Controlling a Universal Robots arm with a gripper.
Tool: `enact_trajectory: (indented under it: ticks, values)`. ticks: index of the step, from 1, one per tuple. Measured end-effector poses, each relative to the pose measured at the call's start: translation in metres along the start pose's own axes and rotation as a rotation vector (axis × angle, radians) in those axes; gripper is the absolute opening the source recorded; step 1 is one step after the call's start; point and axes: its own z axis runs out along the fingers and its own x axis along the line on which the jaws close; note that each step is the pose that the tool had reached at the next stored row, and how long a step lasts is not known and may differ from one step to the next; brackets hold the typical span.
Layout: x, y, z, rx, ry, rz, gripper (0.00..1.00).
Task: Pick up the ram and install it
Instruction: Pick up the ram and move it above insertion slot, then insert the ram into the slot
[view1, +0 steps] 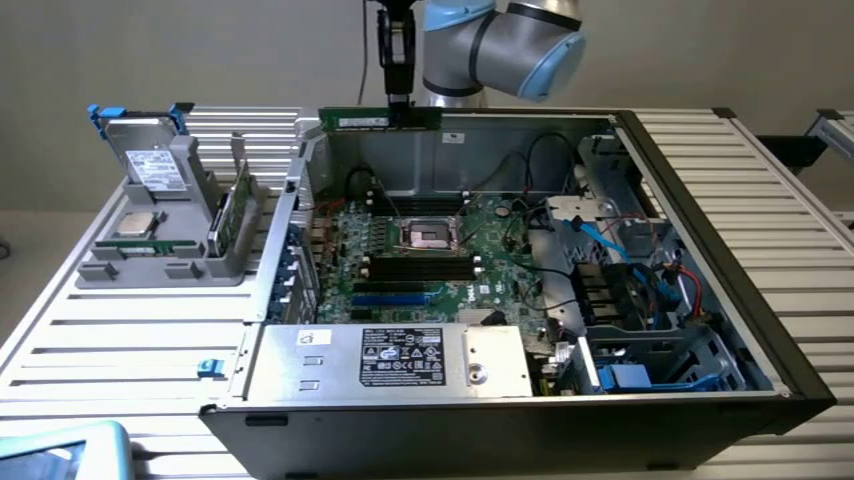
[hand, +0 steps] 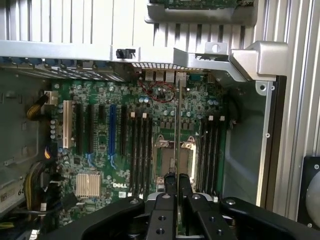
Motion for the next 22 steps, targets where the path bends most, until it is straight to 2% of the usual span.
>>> enact_trajectory:
  ticks: [3,8,22]
  values:
    - [-0.003,-0.001,0.0017,-0.0002,0.0031,0.0,0.14]
    - [-0.002,-0.0103,0.0021,-0.0004,0.0045,0.0,0.14]
    - [-0.002,-0.0104,0.0022,-0.0003,0.0044,0.0,0.14]
